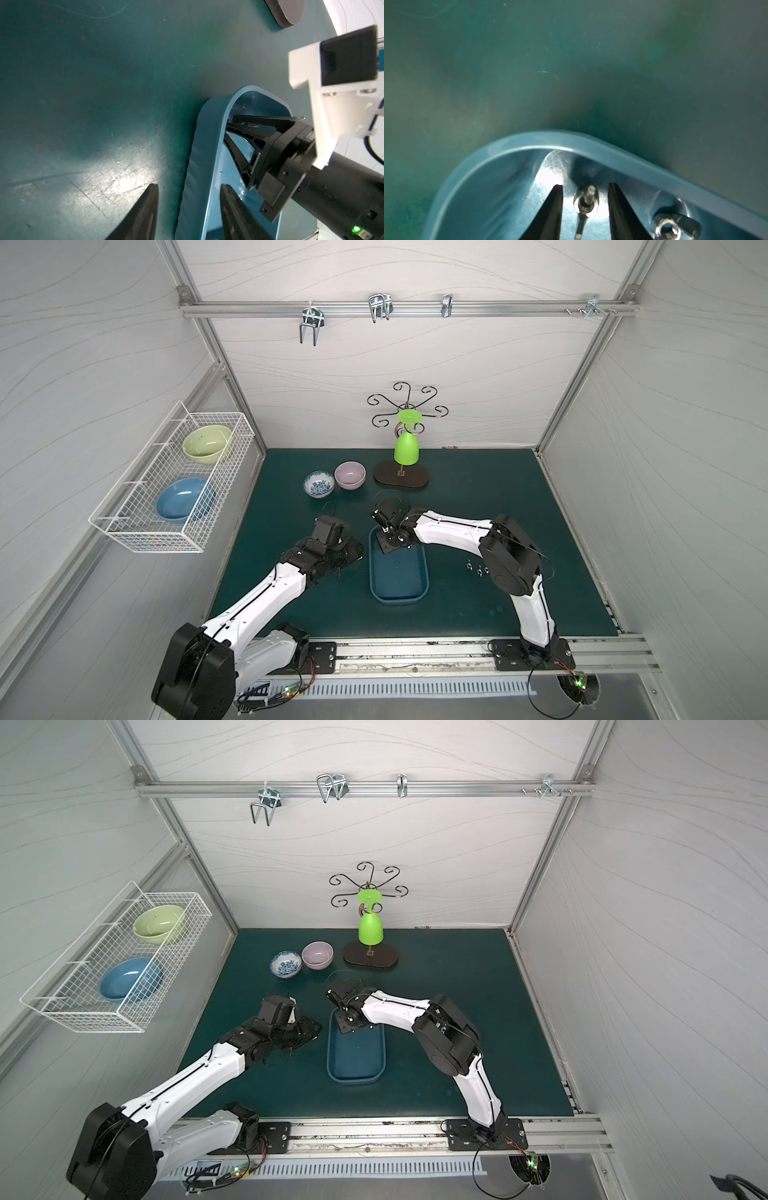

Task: Take out the wing nut from the storage box
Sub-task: Pick up the wing nut from the storage box.

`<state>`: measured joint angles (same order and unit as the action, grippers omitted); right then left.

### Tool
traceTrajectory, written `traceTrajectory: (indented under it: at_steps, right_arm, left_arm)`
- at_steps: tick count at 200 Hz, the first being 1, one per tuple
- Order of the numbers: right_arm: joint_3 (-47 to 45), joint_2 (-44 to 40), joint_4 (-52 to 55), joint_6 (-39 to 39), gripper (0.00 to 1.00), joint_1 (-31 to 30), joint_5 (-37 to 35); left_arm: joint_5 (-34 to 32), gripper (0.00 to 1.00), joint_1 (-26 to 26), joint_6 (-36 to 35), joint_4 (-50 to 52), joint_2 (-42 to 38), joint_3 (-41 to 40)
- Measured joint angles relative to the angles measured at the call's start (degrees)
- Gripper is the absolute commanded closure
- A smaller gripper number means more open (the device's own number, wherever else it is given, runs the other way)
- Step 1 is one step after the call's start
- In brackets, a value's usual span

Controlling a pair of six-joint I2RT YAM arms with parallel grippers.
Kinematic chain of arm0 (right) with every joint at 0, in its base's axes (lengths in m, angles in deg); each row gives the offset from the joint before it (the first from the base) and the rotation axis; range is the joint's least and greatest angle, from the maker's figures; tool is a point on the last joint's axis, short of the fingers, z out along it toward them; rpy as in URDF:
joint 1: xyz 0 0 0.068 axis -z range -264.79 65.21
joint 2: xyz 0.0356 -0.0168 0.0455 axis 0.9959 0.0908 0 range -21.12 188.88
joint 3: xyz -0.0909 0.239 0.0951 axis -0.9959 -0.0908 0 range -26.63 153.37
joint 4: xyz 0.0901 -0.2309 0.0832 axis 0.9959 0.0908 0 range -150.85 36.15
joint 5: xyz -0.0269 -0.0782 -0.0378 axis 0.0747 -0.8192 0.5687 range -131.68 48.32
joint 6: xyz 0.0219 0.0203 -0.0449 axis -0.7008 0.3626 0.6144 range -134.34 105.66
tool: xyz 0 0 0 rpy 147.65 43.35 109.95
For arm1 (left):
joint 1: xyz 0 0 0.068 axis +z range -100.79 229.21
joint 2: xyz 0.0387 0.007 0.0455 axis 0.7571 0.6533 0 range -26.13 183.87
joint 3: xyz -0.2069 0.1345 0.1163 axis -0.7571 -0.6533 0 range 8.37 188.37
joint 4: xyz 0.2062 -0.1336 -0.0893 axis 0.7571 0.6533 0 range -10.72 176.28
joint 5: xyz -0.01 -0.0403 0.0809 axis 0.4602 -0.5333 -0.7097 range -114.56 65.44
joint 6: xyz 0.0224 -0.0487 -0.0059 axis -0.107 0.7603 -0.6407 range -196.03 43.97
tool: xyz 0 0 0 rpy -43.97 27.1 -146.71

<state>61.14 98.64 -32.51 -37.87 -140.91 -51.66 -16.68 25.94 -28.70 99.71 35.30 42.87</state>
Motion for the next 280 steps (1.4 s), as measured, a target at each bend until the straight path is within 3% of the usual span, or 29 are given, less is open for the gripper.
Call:
traceTrajectory:
  at_steps: [74,115,167,231,280]
  right_arm:
    - [-0.2,0.46,-0.94,0.02,0.76,0.07,0.22]
    - [-1.01,0.52,-1.64,0.02,0.92,0.07,0.37]
    - [-2.78,-0.24,-4.24,-0.04,1.0,-0.04,-0.31]
    - [-6.78,-4.44,-2.69,-0.74,1.0,-3.17,-4.24]
    - [-12.83,-18.84,1.18,-2.47,1.0,-4.28,-9.7]
  left_arm:
    - [0.52,0.48,0.31,-0.15,-0.31,0.55,0.0]
    - [0.55,0.49,0.31,-0.15,-0.33,0.55,0.0]
    - [0.55,0.49,0.31,-0.15,-0.33,0.55,0.0]
    - [2.23,0.49,0.28,0.31,-0.46,0.52,0.0]
    - [3.52,0.48,-1.57,0.46,-0.15,-1.27,0.46]
